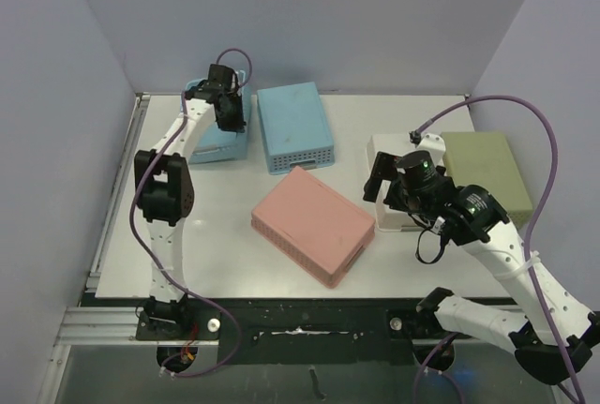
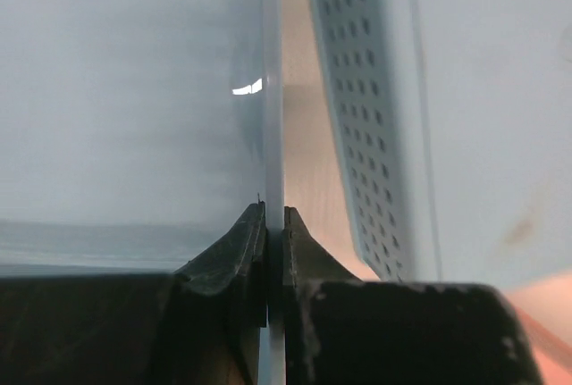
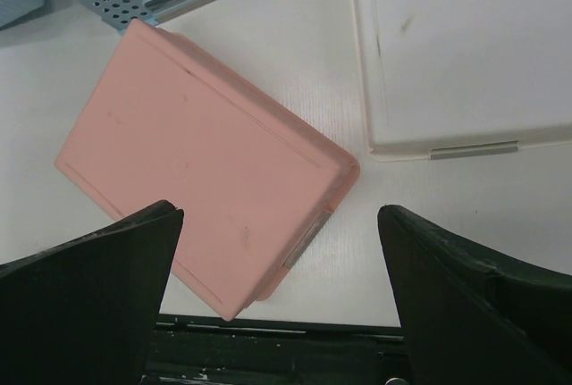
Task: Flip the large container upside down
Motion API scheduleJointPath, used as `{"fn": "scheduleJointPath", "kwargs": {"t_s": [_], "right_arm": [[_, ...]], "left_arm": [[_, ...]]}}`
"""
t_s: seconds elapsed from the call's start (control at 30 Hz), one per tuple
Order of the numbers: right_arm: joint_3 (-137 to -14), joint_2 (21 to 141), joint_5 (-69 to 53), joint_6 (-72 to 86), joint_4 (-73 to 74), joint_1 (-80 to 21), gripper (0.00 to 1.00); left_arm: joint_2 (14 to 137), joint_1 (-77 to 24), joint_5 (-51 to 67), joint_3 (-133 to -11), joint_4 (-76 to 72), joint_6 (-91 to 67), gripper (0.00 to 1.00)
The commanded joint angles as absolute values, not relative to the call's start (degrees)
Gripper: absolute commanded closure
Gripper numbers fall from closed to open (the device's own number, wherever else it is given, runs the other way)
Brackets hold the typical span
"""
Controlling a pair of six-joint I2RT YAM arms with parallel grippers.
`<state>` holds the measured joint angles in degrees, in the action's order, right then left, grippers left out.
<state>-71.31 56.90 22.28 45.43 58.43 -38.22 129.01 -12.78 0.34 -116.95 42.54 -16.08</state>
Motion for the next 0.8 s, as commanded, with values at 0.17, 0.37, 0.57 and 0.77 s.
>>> {"fn": "scheduleJointPath", "kwargs": {"t_s": [0.17, 0.37, 0.57, 0.77], "right_arm": [[-73.0, 59.7, 22.0, 42.8, 53.8, -37.2, 0.02], [-71.9, 58.8, 21.5, 42.7, 53.6, -36.7, 0.02], [-71.0, 58.2, 21.0, 42.9, 53.4, -36.3, 0.02], [-70.4, 57.9, 20.7, 43.2, 53.1, -36.2, 0.02]], "left_arm": [[108.5, -4.5, 39.4, -108.6, 37.5, -28.2, 1.00], [97.5, 1.8, 56.9, -82.0, 0.5, -55.0, 1.00], [93.7, 4.5, 60.6, -65.5, -33.2, -79.1, 1.00], [92.8, 5.7, 61.1, -54.3, -61.2, -97.9, 1.00]]}}
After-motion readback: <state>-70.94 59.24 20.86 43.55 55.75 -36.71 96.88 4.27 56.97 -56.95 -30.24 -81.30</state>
